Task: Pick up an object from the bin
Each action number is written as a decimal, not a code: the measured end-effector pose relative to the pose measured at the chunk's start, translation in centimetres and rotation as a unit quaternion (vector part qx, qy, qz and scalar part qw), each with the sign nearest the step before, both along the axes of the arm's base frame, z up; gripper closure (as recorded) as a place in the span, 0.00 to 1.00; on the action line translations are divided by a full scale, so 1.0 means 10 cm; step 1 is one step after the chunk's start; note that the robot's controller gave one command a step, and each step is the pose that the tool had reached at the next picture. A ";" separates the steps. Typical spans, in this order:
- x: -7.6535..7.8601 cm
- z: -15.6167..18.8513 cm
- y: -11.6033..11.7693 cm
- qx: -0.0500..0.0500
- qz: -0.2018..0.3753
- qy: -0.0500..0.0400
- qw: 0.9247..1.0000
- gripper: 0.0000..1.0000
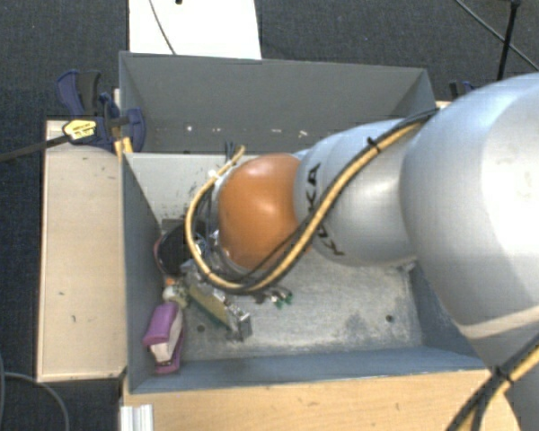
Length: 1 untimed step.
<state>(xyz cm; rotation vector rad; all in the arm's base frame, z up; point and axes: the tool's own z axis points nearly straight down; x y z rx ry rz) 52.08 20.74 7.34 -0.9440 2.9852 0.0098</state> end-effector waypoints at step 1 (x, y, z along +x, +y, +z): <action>-0.12 -0.02 0.31 -0.004 0.080 0.001 0.997 0.00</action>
Offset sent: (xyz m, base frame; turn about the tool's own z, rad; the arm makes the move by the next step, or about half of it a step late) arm -0.0143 0.0317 -0.0034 -0.1643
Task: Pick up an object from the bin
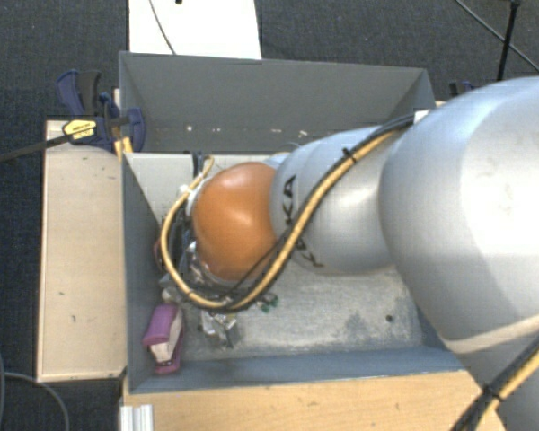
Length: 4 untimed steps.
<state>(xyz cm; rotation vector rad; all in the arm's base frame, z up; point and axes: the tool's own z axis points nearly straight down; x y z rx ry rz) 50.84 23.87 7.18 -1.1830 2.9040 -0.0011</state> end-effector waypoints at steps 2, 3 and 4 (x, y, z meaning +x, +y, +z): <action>-0.17 0.04 0.05 0.000 0.214 -0.011 0.977 1.00; -0.17 0.26 0.16 -0.002 0.366 -0.010 0.931 1.00; -0.18 1.25 0.04 -0.001 0.381 -0.002 0.925 1.00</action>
Offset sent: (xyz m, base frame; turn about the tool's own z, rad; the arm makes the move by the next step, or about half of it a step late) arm -0.0271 0.0061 -0.0018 -0.4471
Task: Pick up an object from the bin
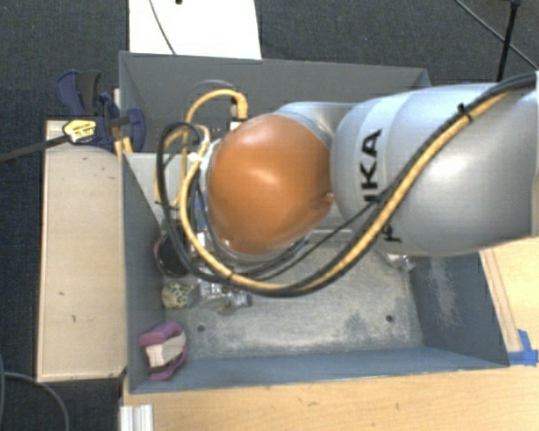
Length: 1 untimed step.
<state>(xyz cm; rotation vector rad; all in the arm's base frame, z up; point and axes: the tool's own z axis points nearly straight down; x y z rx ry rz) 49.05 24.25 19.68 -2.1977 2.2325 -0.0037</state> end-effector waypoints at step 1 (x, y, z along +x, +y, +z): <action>0.05 0.15 0.01 -0.001 0.142 0.002 0.990 1.00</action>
Offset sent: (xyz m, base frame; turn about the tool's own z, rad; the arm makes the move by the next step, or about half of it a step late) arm 0.0048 -0.0001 0.0142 -0.2862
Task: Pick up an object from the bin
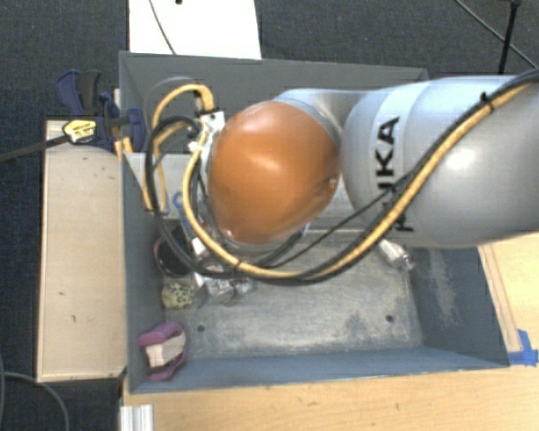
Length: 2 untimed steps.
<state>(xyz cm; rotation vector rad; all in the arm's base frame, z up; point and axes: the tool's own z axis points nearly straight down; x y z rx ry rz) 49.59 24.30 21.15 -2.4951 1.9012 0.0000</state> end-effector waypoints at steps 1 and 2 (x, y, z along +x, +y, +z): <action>0.23 -0.19 0.06 0.000 0.130 0.001 0.992 1.00; 0.29 0.09 -0.10 -0.001 0.220 -0.001 0.975 1.00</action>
Offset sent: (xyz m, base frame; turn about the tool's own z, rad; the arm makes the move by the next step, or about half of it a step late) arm 0.0229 0.0059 -0.0185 -0.2622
